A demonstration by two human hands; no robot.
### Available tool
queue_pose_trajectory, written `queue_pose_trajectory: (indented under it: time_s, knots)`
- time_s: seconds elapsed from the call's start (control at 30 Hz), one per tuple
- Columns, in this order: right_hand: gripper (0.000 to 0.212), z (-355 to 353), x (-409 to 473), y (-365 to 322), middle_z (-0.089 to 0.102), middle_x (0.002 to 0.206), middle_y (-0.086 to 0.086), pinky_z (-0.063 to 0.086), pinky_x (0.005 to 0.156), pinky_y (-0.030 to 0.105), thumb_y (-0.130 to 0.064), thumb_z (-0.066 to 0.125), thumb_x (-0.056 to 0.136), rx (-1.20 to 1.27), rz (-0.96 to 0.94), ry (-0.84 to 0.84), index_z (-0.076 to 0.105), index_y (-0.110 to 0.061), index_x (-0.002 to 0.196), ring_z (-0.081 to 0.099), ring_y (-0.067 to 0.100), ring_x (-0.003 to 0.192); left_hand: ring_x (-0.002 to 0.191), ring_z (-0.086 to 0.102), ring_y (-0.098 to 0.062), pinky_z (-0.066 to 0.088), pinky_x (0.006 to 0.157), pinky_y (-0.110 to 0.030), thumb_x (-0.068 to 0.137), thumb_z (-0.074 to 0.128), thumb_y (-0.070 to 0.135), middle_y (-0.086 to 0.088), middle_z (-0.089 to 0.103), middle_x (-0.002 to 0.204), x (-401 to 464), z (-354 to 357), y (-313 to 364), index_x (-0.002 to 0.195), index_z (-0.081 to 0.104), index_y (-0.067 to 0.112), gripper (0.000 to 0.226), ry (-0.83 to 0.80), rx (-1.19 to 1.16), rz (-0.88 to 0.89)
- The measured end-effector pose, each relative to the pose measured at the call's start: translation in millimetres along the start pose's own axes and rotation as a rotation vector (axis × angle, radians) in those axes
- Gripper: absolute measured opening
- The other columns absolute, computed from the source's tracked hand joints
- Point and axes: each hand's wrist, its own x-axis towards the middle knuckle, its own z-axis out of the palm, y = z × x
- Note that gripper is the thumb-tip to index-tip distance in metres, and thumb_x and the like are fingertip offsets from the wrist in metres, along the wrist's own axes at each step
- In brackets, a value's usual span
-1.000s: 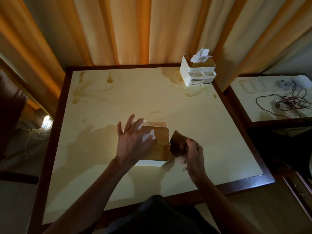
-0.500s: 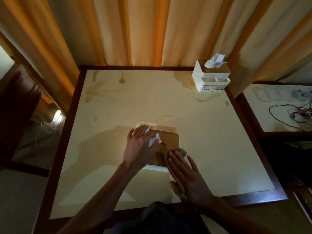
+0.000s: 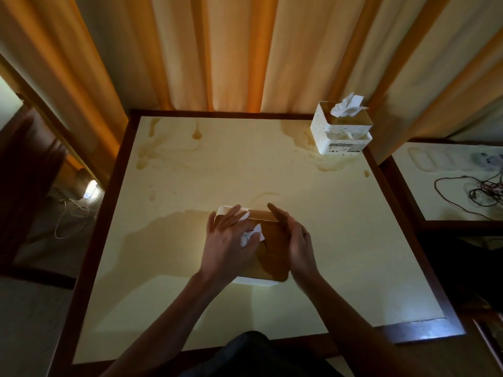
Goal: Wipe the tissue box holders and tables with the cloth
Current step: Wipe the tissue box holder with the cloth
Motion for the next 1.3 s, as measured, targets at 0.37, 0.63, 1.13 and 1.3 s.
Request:
queue_pose_trajectory:
  time_s: [0.37, 0.63, 1.13, 1.3]
  knots:
    - [0.046, -9, -8, 20, 0.064, 0.135, 0.004, 0.051, 0.102, 0.032, -0.028, 0.024, 0.110, 0.110, 0.011, 0.072, 0.054, -0.014, 0.143, 0.060, 0.017, 0.125, 0.149, 0.022, -0.021, 0.002, 0.118, -0.046, 0.099, 0.032, 0.040, 0.001, 0.044, 0.151, -10, 5, 28, 0.146, 0.037, 0.022, 0.051, -0.295, 0.242, 0.183]
    - [0.047, -8, 4, -1, 0.074, 0.114, 0.007, 0.055, 0.096, 0.040, -0.028, 0.028, 0.108, 0.038, -0.055, 0.116, 0.065, -0.009, 0.130, 0.068, 0.022, 0.111, 0.148, -0.022, -0.022, -0.008, 0.118, -0.054, 0.072, 0.022, 0.092, -0.001, -0.019, 0.161, -23, -15, 21, 0.150, -0.021, 0.034, 0.106, -0.182, 0.180, -0.171]
    - [0.048, -9, -14, 2, 0.058, 0.060, -0.006, 0.047, 0.056, 0.032, -0.061, 0.039, 0.087, -0.373, -0.077, 0.219, 0.059, -0.026, 0.061, 0.059, 0.013, 0.060, 0.148, -0.021, -0.021, 0.000, 0.119, -0.057, 0.040, 0.080, 0.072, -0.003, -0.013, 0.162, -43, -41, -44, 0.150, -0.015, 0.043, 0.148, -0.286, 0.005, -0.208]
    - [0.062, -20, -26, 4, 0.050, 0.053, 0.025, 0.047, 0.052, 0.052, -0.055, 0.042, 0.088, -0.344, -0.091, 0.095, 0.051, -0.002, 0.058, 0.056, 0.032, 0.049, 0.143, 0.028, -0.029, 0.035, 0.108, -0.052, 0.054, 0.092, 0.042, -0.009, 0.030, 0.158, -27, -54, -78, 0.154, 0.022, 0.022, 0.123, -0.030, -0.093, -0.402]
